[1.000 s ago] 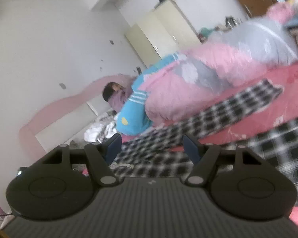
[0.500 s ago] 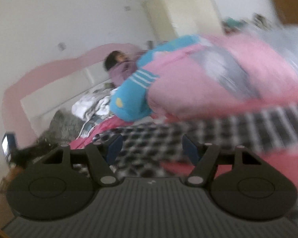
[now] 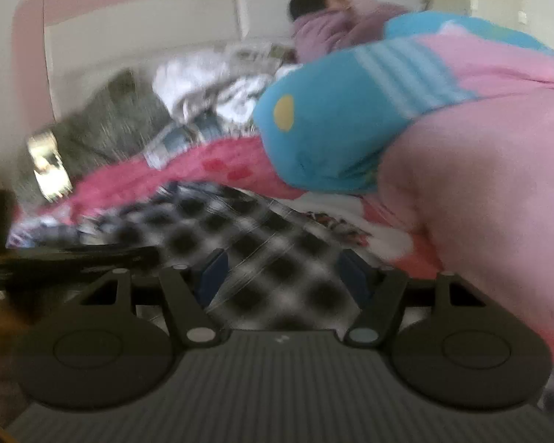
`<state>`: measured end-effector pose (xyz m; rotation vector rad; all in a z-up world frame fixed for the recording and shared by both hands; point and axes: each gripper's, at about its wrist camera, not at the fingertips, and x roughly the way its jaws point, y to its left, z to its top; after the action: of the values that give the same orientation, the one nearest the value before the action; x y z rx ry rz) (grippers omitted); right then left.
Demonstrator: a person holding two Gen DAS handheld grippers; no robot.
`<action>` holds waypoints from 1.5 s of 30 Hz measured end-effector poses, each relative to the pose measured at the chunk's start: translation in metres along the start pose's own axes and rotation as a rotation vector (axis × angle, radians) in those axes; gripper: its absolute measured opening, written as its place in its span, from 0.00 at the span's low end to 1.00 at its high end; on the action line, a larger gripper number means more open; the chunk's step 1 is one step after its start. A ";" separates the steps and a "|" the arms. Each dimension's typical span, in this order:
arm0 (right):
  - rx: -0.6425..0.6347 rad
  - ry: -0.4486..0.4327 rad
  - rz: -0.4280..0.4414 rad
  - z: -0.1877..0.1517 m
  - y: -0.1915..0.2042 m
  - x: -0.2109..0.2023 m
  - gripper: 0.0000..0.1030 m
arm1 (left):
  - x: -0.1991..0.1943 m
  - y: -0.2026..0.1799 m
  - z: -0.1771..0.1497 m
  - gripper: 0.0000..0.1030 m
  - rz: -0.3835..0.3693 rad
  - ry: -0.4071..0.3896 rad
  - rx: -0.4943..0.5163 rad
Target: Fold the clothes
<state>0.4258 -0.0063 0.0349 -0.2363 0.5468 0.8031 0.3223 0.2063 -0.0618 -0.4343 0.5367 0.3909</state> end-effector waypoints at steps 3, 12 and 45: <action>-0.105 0.043 -0.002 0.013 0.006 0.066 0.64 | 0.001 0.004 -0.004 0.54 -0.013 -0.001 -0.007; -0.120 0.159 0.019 0.034 -0.021 0.182 0.64 | 0.014 0.025 -0.011 0.43 0.008 0.038 -0.074; -0.338 0.006 0.150 -0.009 0.090 0.064 0.03 | -0.008 0.063 -0.004 0.53 -0.350 -0.065 -0.407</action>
<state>0.3926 0.0911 -0.0071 -0.5131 0.4355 1.0402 0.2847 0.2550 -0.0787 -0.8897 0.3062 0.1734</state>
